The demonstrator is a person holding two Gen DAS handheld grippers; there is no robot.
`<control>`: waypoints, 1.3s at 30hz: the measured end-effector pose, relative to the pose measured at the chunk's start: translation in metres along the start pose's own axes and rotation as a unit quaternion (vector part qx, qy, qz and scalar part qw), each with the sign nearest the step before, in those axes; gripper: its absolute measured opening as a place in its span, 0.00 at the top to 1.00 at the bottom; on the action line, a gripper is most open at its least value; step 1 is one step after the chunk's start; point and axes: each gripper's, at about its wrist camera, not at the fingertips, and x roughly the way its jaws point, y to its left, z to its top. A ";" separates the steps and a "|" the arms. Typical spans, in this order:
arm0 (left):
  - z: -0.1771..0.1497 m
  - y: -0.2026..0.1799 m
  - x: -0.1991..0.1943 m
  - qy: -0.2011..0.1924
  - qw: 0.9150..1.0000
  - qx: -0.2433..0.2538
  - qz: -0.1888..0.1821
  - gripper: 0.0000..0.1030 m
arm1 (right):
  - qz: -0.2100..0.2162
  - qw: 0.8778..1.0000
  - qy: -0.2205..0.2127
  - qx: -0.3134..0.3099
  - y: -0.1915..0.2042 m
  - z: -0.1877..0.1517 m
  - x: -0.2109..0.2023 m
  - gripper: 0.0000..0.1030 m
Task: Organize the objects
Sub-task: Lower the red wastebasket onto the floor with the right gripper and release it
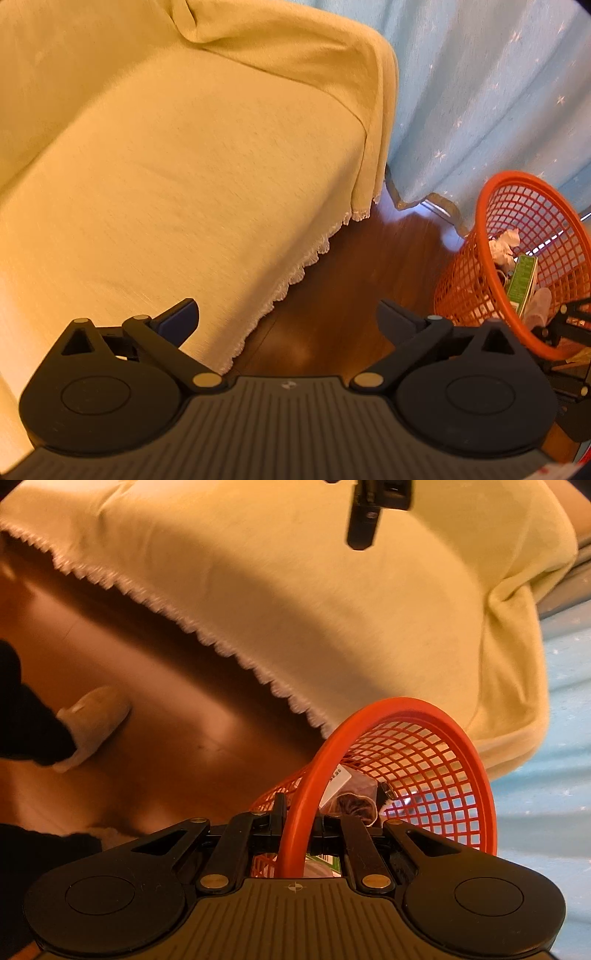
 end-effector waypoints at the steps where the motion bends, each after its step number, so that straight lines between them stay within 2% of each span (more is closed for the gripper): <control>1: -0.003 -0.005 0.004 0.002 1.000 -0.004 0.004 0.02 | 0.005 1.000 -0.003 -0.008 0.002 -0.008 0.005 0.95; 10: -0.026 -0.045 0.060 0.009 0.997 -0.061 0.039 0.02 | 0.023 0.998 -0.022 -0.062 -0.001 -0.057 0.067 0.95; 17: -0.041 -0.046 0.139 0.016 0.994 -0.089 0.053 0.02 | 0.014 0.997 -0.024 -0.075 -0.009 -0.072 0.145 0.95; 30: -0.069 -0.043 0.310 0.010 0.997 -0.073 0.029 0.02 | 0.002 0.995 -0.019 -0.099 -0.020 -0.088 0.335 0.95; 34: -0.075 -0.044 0.351 0.006 0.998 -0.064 0.027 0.02 | 0.001 0.993 -0.022 -0.113 -0.024 -0.093 0.387 0.94; 39: -0.080 -0.049 0.386 0.002 0.998 -0.054 0.023 0.02 | -0.005 0.993 -0.027 -0.116 -0.028 -0.097 0.427 0.93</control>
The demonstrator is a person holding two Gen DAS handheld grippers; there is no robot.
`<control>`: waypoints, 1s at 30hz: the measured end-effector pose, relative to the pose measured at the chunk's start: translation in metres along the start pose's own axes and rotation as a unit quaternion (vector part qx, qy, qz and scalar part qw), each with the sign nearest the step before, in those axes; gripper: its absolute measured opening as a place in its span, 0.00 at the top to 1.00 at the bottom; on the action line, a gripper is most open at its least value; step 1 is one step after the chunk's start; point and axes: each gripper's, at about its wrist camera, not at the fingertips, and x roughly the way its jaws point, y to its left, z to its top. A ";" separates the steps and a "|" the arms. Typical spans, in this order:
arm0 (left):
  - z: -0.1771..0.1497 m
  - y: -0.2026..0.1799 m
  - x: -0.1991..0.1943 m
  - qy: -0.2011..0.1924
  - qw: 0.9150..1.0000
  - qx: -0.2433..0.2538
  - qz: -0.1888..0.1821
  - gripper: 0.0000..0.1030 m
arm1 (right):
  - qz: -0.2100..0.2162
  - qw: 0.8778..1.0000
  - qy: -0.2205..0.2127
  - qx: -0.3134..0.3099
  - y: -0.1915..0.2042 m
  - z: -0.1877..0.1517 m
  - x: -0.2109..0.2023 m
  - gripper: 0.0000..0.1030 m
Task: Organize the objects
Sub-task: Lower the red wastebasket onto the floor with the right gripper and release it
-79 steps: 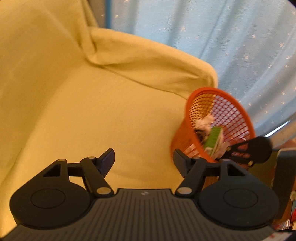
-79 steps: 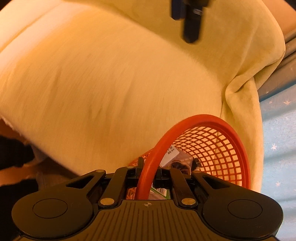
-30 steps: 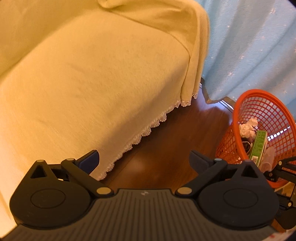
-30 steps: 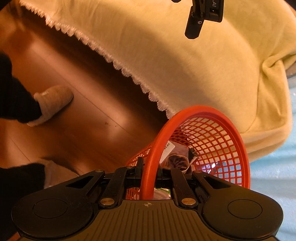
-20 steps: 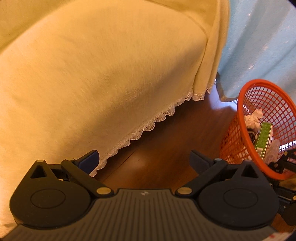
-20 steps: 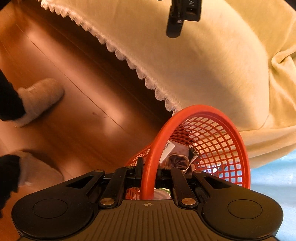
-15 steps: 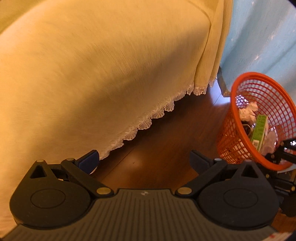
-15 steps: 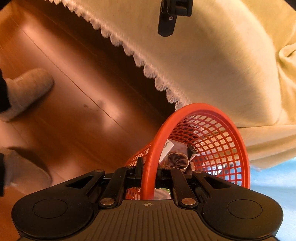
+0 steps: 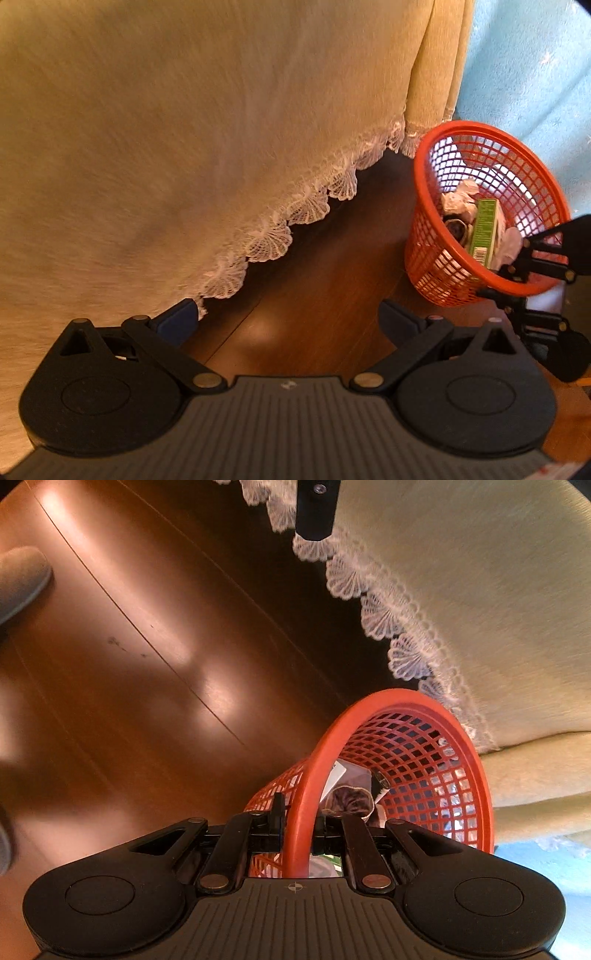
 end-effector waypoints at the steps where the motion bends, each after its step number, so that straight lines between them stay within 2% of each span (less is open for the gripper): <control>1: -0.002 -0.001 0.005 -0.001 1.000 0.003 0.000 0.02 | 0.001 1.000 -0.001 0.000 -0.001 -0.001 0.007 0.93; 5: -0.007 -0.004 0.021 0.001 1.000 0.010 -0.005 0.02 | -0.004 1.000 -0.015 -0.008 -0.001 -0.003 0.021 0.93; 13: -0.012 -0.007 0.027 0.009 1.000 0.011 -0.013 0.02 | -0.011 0.999 -0.019 0.044 -0.009 0.001 0.025 0.89; 15: -0.013 -0.008 0.022 0.010 1.000 0.007 -0.015 0.02 | -0.016 0.998 -0.010 0.065 -0.012 0.003 0.023 0.77; 17: -0.014 -0.009 0.017 0.012 1.000 0.005 -0.014 0.02 | -0.016 0.996 -0.007 0.092 -0.019 0.004 0.018 0.51; 19: -0.014 -0.011 0.009 0.012 1.000 0.002 -0.016 0.02 | -0.015 0.993 -0.015 0.116 -0.024 0.005 0.006 0.48; 25: -0.016 -0.018 -0.029 0.020 1.000 -0.002 -0.007 0.02 | -0.009 0.989 -0.004 0.146 -0.030 0.006 -0.037 0.47; 27: -0.015 -0.020 -0.051 0.021 1.000 -0.004 -0.003 0.02 | -0.006 0.984 -0.001 0.176 -0.032 0.006 -0.062 0.47; 30: -0.011 -0.026 -0.088 0.023 1.000 -0.008 0.000 0.02 | 0.007 0.969 0.011 0.248 -0.040 0.005 -0.109 0.47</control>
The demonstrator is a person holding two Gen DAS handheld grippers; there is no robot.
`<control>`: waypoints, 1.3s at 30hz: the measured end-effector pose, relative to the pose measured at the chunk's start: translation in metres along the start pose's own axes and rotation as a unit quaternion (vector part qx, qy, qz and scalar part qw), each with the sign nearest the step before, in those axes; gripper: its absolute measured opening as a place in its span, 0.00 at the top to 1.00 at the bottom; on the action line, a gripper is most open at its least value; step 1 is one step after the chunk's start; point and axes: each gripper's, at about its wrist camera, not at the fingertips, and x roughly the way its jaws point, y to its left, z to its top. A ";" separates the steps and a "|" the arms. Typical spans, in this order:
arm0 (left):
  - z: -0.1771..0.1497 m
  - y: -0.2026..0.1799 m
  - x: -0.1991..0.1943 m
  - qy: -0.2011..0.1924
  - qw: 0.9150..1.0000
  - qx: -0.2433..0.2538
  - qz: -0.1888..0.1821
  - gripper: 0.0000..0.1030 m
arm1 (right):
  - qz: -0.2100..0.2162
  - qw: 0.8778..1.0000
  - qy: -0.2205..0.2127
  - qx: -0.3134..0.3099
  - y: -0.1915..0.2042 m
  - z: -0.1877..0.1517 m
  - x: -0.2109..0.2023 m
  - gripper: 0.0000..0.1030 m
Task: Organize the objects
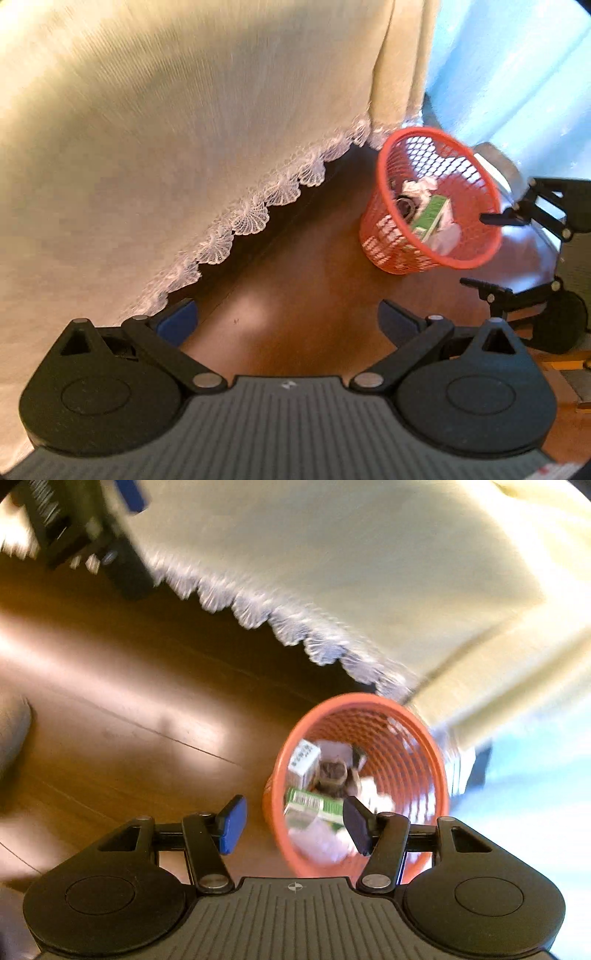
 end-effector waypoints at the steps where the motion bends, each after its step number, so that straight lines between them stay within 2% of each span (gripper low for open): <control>1: 0.001 -0.002 -0.014 0.000 1.000 -0.003 0.002 0.02 | 0.003 1.000 0.005 0.026 -0.003 0.002 -0.014 0.46; 3: 0.005 -0.006 -0.047 0.000 1.000 -0.014 0.002 0.02 | 0.011 0.996 0.014 0.089 -0.010 0.005 -0.048 0.46; 5: 0.009 -0.011 -0.081 0.001 1.000 -0.019 0.005 0.02 | 0.017 0.987 0.023 0.161 -0.019 0.005 -0.087 0.46; 8: 0.015 -0.022 -0.136 0.002 1.000 -0.014 0.013 0.02 | 0.026 0.966 0.032 0.257 -0.032 0.009 -0.149 0.46; 11: 0.021 -0.031 -0.196 -0.002 1.000 -0.017 0.017 0.01 | 0.035 0.949 0.029 0.312 -0.039 0.012 -0.211 0.46; 17: 0.035 -0.046 -0.312 -0.027 0.999 -0.032 0.025 0.01 | 0.028 0.927 0.000 0.374 -0.055 0.029 -0.324 0.46; 23: 0.041 -0.054 -0.403 -0.064 0.996 -0.047 0.032 0.01 | 0.020 0.910 -0.030 0.412 -0.069 0.043 -0.405 0.46; 30: 0.028 -0.052 -0.467 -0.085 0.996 -0.015 0.026 0.01 | 0.004 0.888 -0.040 0.459 -0.058 0.048 -0.464 0.46; 39: -0.010 -0.029 -0.522 -0.099 0.994 0.044 -0.011 0.01 | -0.034 0.845 -0.050 0.532 -0.007 0.057 -0.533 0.46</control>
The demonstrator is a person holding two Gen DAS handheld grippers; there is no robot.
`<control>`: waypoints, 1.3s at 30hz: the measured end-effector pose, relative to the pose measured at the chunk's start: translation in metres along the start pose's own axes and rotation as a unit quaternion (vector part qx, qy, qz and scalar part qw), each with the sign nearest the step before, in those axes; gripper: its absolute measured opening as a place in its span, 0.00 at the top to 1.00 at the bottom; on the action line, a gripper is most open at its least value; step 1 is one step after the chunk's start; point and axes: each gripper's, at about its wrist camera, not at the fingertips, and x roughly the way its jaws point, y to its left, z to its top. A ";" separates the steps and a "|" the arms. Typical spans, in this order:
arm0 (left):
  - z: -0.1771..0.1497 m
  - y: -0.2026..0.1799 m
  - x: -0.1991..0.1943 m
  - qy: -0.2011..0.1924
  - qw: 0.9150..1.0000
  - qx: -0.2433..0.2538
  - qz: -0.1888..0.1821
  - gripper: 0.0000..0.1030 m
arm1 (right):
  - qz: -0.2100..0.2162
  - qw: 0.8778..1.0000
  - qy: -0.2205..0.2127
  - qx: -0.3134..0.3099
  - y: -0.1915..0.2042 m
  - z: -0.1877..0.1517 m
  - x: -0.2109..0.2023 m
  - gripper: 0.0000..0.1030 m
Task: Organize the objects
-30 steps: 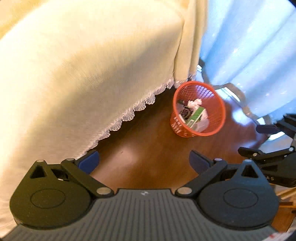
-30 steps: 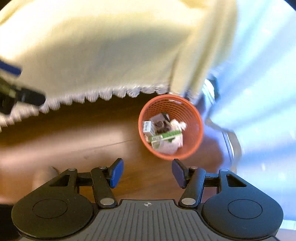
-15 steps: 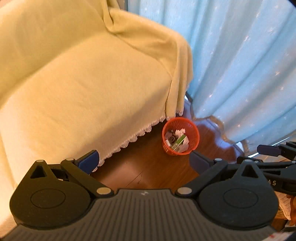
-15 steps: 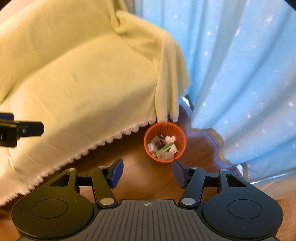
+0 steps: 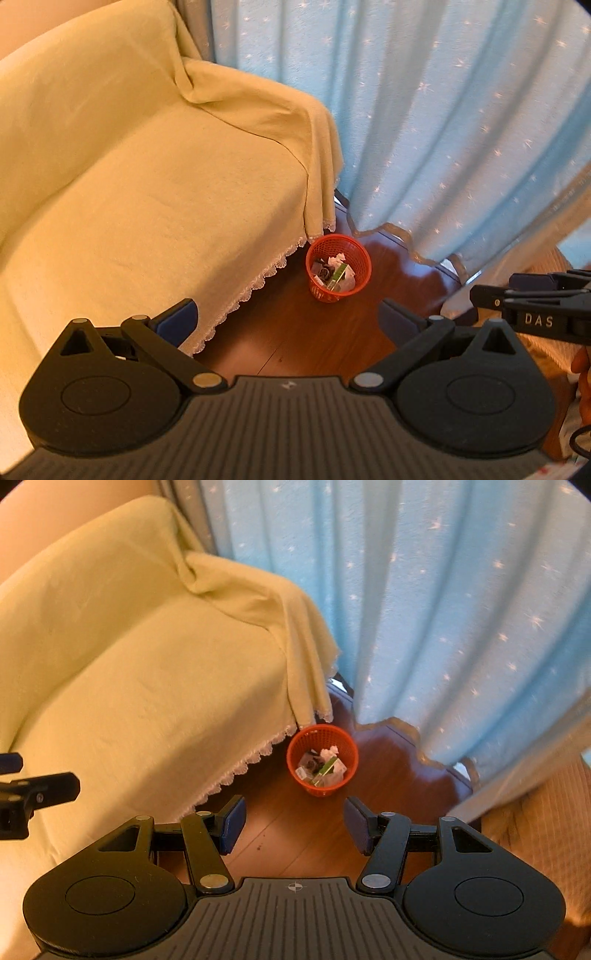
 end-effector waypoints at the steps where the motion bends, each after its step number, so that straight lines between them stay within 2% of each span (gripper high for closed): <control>1: -0.002 0.003 -0.007 -0.003 1.000 0.005 -0.002 0.01 | -0.002 1.000 -0.003 0.006 0.005 -0.004 -0.007 0.46; 7: -0.013 0.024 -0.040 -0.017 0.999 0.025 0.010 0.01 | -0.002 1.000 -0.022 0.003 0.033 -0.013 -0.037 0.46; 13: -0.020 0.036 -0.059 -0.023 0.999 0.009 0.021 0.01 | 0.011 0.999 -0.037 -0.031 0.048 -0.012 -0.053 0.46; 17: -0.023 0.039 -0.066 -0.030 0.999 -0.011 0.039 0.01 | 0.020 0.998 -0.035 -0.055 0.050 -0.012 -0.058 0.46; 21: -0.025 0.039 -0.073 -0.030 0.998 -0.029 0.038 0.01 | 0.020 0.997 -0.036 -0.063 0.049 -0.014 -0.059 0.46; 31: -0.028 0.036 -0.075 -0.026 0.998 -0.027 0.057 0.01 | 0.024 0.998 -0.033 -0.043 0.042 -0.017 -0.062 0.46; 39: -0.028 0.029 -0.073 -0.022 0.998 -0.023 0.049 0.01 | 0.019 0.999 -0.031 -0.031 0.034 -0.019 -0.064 0.46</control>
